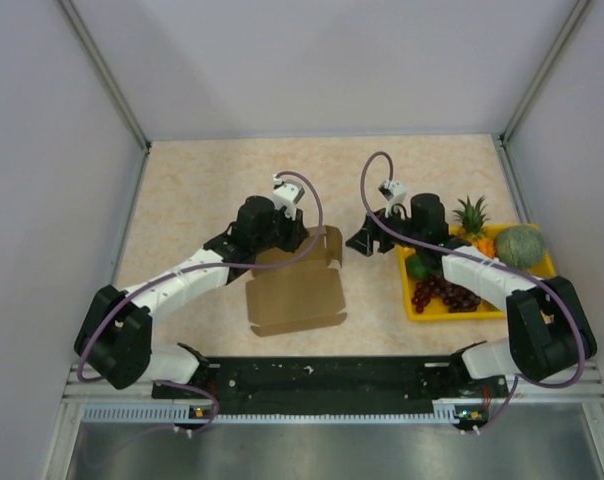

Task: Fold the paper box

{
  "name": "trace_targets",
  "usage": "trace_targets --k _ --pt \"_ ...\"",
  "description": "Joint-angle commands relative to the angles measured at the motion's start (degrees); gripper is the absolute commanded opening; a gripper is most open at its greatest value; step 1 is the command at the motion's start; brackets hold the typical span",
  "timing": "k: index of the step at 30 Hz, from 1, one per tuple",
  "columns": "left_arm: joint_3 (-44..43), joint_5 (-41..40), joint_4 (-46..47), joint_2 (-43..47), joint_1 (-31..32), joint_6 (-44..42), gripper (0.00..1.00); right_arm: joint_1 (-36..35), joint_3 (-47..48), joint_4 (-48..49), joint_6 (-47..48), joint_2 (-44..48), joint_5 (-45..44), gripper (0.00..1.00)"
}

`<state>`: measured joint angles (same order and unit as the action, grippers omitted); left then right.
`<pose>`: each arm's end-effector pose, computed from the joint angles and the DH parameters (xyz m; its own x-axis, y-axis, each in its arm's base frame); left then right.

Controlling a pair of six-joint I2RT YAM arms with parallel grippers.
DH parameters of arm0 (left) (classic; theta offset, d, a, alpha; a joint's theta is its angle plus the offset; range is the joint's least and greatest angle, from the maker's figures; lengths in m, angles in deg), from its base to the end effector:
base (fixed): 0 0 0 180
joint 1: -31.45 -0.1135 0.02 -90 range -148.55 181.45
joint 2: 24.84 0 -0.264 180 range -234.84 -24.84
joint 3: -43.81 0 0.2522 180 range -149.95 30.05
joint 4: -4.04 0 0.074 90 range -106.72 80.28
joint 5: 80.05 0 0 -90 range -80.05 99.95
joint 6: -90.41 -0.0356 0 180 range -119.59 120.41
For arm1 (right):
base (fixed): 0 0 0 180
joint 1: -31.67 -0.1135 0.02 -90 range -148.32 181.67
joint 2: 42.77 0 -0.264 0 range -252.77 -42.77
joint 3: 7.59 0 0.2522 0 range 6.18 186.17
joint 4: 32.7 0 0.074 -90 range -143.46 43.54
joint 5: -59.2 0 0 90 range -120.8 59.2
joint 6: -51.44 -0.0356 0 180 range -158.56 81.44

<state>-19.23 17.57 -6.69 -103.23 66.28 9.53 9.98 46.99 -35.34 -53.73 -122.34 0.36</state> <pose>0.2503 -0.1799 0.2573 -0.4615 0.1297 -0.8776 0.5983 0.7760 -0.1999 0.2658 0.1255 0.2181 -0.6101 -0.0017 -0.7923 -0.6036 0.6488 0.4634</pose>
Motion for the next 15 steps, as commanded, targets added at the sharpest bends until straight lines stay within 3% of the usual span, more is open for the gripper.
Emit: trace_targets --k 1,4,6,11,15 --pt "2.2 0.2 0.5 1.9 0.9 1.2 0.27 -0.6 -0.7 4.7 5.3 2.6 2.0 0.7" --pt "2.8 0.2 0.4 2.5 1.0 1.5 0.27 -0.6 3.2 0.9 4.3 0.0 -7.0 0.64" --pt "3.1 0.1 0.3 3.0 1.0 1.5 0.27 -0.5 6.0 -3.7 1.9 -2.5 -10.7 0.53" --pt "3.9 -0.1 0.2 3.8 1.1 1.6 0.27 -0.9 10.3 -2.3 -2.4 -9.9 -7.3 0.4" --pt "4.6 0.0 0.4 4.3 1.3 1.9 0.27 -2.9 11.5 -1.5 -5.2 -12.8 -5.9 0.39"
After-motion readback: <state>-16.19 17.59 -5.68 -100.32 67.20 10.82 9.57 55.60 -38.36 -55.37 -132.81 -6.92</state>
